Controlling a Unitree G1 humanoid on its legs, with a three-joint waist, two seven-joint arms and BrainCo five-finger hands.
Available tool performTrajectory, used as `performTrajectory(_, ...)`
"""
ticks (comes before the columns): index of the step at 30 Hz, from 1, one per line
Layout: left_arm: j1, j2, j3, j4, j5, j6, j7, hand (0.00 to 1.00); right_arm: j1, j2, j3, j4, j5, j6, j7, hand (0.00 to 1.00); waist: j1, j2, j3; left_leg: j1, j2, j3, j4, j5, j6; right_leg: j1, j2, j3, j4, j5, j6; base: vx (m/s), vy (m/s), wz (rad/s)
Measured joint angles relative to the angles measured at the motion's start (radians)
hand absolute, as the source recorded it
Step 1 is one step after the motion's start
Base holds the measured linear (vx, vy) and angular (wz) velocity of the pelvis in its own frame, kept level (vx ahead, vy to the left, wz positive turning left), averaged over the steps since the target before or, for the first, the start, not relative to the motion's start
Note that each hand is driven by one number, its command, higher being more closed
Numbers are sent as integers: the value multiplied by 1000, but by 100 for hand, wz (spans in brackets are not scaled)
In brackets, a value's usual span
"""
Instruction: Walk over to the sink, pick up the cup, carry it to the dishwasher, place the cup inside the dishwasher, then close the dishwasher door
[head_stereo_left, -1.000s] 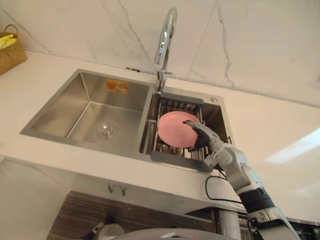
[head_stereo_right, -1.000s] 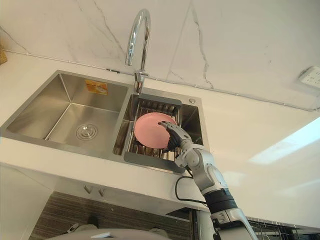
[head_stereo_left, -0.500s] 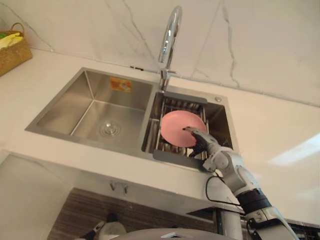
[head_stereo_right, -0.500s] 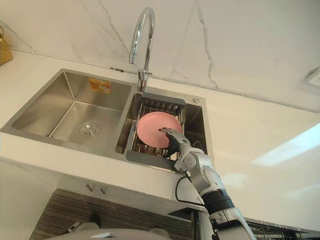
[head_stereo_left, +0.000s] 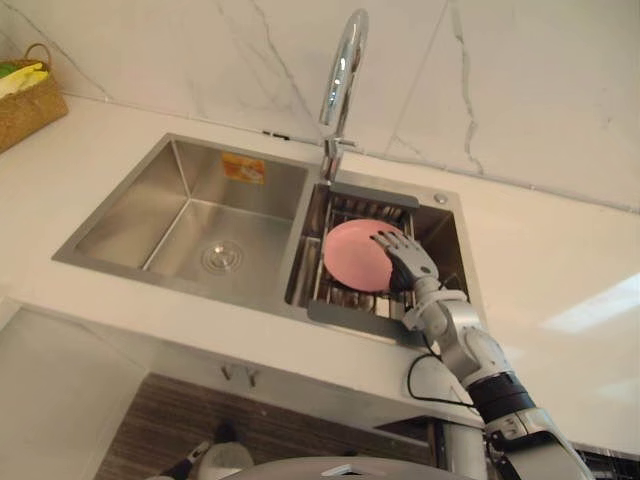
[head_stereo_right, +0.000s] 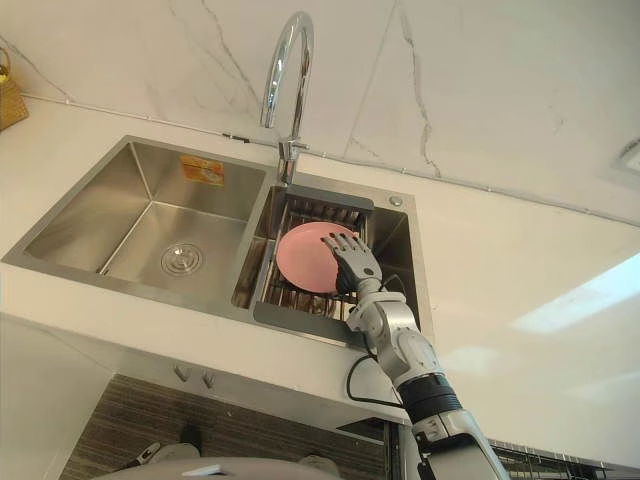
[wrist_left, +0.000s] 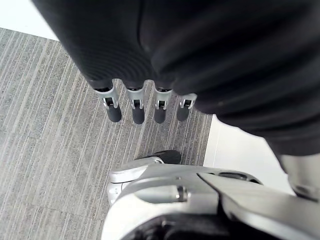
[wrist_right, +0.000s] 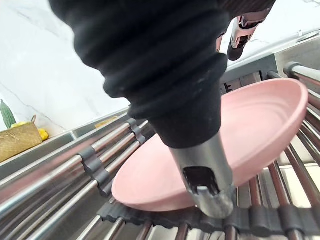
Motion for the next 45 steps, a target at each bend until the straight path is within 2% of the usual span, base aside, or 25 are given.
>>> performTrajectory(8,7,0,0,-8,0,-3,-2,0,-12,-1,2,38,0,2,-35,0,2,2,2,-4,-1,-21,0,-2,-5,11,0,-24,0,-10,2,-3,-3,9)
performTrajectory(12,7,0,-1,-10,1,-3,-2,0,-53,-12,23,120,1,6,-63,0,6,2,2,-6,-3,-32,0,1,0,15,0,-32,0,-12,4,6,-4,7)
performTrajectory(16,7,0,-3,-10,2,-2,-8,0,-84,-15,30,183,2,-39,-57,0,8,3,3,-11,-4,-38,0,2,0,15,0,-34,0,-11,6,0,-1,4)
performTrajectory(18,6,2,-7,-10,2,-1,-15,0,-91,-42,61,186,6,-90,-53,0,12,3,3,-11,-4,-39,0,2,0,16,0,-37,0,-10,9,0,0,0)
performTrajectory(23,6,7,-23,-11,2,-1,-21,0,-107,-74,105,231,45,-162,-49,0,24,3,3,3,-4,-44,0,1,-1,34,0,-48,0,-12,8,1,-4,2)
performTrajectory(27,6,12,-39,-11,2,-1,-21,0,-109,-81,108,243,62,-200,-53,0,27,4,3,6,-4,-47,0,0,-2,37,0,-50,2,-18,6,-5,-1,1)
performTrajectory(33,6,13,-40,-11,3,1,-22,0,-116,-98,127,261,62,-218,-60,0,33,2,2,5,-4,-46,0,-1,-3,37,0,-50,2,-20,4,0,0,0)
performTrajectory(34,6,13,-40,-11,3,1,-23,0,-116,-101,130,261,62,-219,-60,100,33,2,2,5,-4,-46,0,-1,-3,37,0,-50,2,-19,4,0,0,0)
performTrajectory(41,6,14,-41,-10,3,2,-23,0,-116,-112,134,268,53,-204,-64,100,36,2,2,5,-4,-48,0,-1,-2,37,0,-51,3,-18,8,0,0,0)
performTrajectory(43,6,14,-42,-10,3,1,-23,0,-116,-111,135,272,42,-187,-86,100,37,2,2,5,-4,-48,0,0,-2,37,0,-52,3,-18,7,0,0,0)
performTrajectory(45,6,14,-43,-10,3,-1,-23,0,-114,-110,138,305,21,-166,-151,100,43,2,2,4,-4,-49,0,0,-2,37,0,-52,3,-19,7,0,0,0)
